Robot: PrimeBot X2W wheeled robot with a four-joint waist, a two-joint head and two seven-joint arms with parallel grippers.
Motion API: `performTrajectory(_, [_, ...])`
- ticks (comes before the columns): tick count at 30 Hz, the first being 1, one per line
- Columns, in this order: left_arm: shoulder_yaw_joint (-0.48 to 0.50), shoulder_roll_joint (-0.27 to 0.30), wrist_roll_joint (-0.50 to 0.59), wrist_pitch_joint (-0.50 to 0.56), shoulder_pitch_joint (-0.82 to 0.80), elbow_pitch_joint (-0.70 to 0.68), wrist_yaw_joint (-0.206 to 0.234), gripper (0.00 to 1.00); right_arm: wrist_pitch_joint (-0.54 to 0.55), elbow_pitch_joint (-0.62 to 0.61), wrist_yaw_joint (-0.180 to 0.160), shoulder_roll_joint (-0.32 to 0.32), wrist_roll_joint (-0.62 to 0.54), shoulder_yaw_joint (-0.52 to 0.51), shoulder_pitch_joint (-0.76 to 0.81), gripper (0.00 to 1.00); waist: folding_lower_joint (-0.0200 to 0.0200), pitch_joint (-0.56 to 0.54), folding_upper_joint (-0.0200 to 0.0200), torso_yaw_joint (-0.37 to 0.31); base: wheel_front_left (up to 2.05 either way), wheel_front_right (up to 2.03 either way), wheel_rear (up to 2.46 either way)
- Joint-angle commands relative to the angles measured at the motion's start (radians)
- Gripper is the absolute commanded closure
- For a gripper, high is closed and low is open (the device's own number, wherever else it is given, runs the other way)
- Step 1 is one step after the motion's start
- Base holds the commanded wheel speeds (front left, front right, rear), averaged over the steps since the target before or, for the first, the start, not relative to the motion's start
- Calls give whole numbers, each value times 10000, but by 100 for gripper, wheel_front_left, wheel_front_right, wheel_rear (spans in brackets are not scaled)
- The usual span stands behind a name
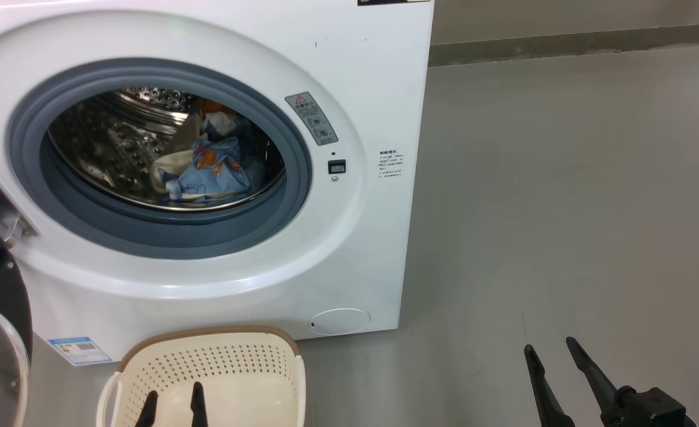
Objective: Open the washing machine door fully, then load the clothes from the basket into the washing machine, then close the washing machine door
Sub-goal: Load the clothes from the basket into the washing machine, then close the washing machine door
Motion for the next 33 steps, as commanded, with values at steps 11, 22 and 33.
performTrajectory(11, [497, 97, 71, -64, 134, -608, 55, 0, -48, -354, 16, -15, -204, 78, 32, 0, 0, -68, 0, 76, 0, 0, 0])
performTrajectory(22, [438, 97, 90, -64, 8, -600, 95, 0, -48, -361, 16, 35, -192, 104, -3, 0, 0, -44, 0, 234, 0, 0, 0])
performTrajectory(33, [398, 97, 195, -65, -51, -525, 263, 0, -48, -345, 16, 80, -144, 160, -29, 0, 0, 24, 0, 268, -48, 48, 0])
